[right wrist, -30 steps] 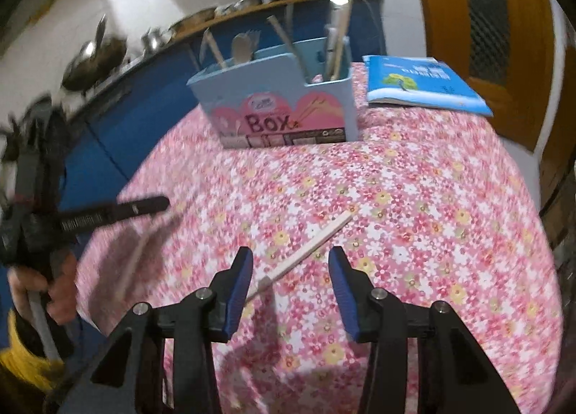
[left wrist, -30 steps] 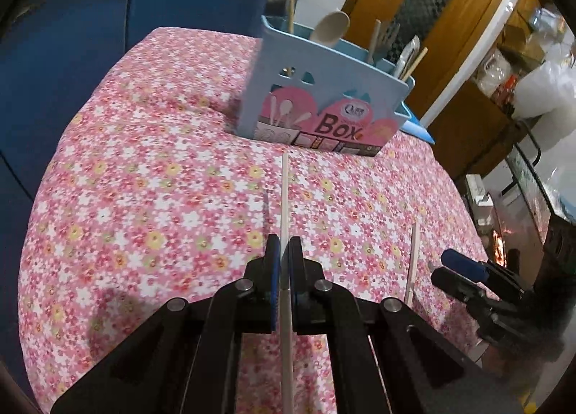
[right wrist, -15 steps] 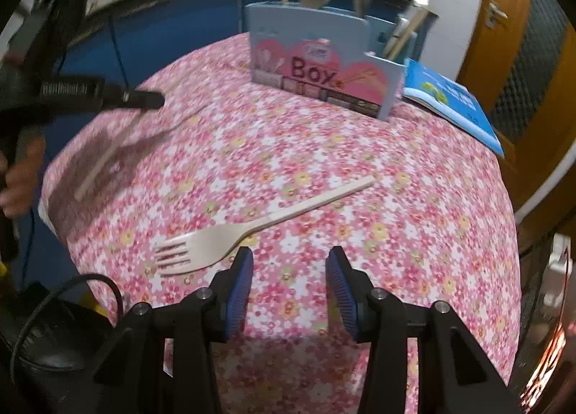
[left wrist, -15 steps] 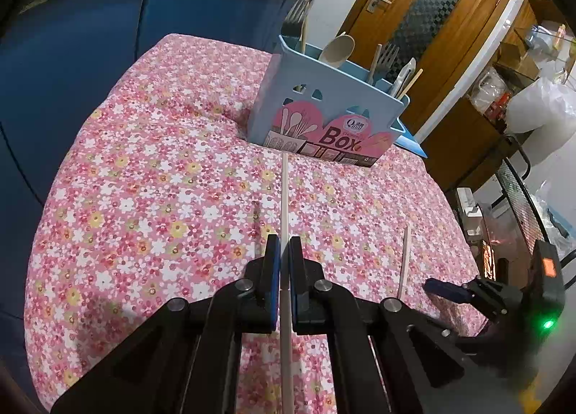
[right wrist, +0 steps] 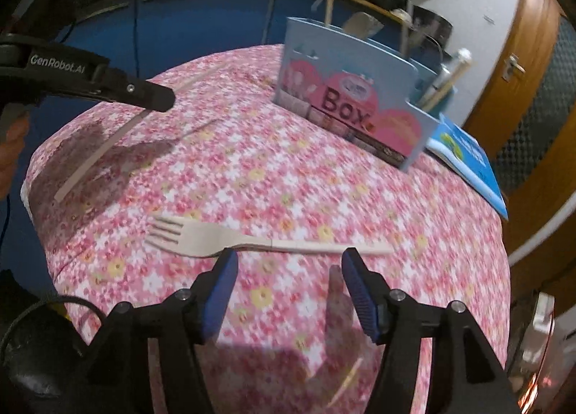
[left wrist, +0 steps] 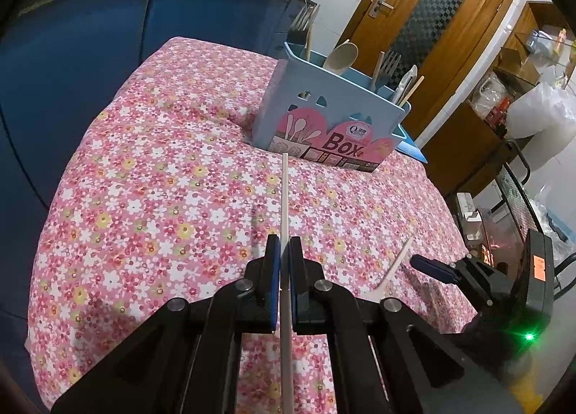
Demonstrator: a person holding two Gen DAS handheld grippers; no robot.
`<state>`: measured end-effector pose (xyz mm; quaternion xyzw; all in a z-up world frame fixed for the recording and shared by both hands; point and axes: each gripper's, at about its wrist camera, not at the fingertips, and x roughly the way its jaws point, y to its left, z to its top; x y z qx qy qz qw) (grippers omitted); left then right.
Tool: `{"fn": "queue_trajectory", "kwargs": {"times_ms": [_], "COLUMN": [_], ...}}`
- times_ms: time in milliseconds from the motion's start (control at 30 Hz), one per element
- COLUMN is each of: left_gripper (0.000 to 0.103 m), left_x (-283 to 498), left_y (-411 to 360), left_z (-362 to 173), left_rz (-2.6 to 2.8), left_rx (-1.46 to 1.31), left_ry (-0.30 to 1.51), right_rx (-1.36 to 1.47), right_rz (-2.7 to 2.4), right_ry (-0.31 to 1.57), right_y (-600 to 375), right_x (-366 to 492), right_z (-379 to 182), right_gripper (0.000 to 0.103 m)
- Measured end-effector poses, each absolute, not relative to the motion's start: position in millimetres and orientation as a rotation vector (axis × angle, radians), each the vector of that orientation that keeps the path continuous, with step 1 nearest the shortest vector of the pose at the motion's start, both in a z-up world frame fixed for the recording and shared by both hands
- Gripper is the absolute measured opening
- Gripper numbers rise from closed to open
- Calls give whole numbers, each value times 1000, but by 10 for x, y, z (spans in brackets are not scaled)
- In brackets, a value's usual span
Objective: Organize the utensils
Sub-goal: 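Lower the right tool onto the beige plastic fork and grasp it, then lift the chopstick and fork and carry both toward the caddy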
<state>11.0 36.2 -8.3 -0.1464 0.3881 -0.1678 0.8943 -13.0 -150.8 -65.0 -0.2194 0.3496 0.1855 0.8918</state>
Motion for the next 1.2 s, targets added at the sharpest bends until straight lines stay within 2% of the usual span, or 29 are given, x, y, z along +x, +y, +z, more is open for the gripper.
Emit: {"fn": "queue_trajectory", "kwargs": {"times_ms": [233,333,500,567,767,1033,1200], "left_gripper": [2,2,2,2,2,2,2], "left_x": [106,108,110,109,96,96,130], "left_y": [424,445,451,451,457,418,349], "left_z": [-64,-59,-52,-52,-29,41,169], "left_rz": [-329,-326,-320,-317,-317,-326,-343], "left_rx": [-310,-314,-313,-311,-310,-304,-286], "left_ry": [791,787,781,778,762,736,687], "right_rx": [-455,-428,-416,-418,-311,-15,161], "right_rz": [461,488,516,515,523,544,547], "right_ry": [724,738,746,746,756,783,692], "right_y": [-1338,-1287,-1164,-1127,-1164,-1551,-1836], "right_x": [79,165,273,302,407,502,498], "right_z": [-661,-665,-653,-650,-597,-497,-331], "right_gripper": [61,53,28,21,8,7,7]}}
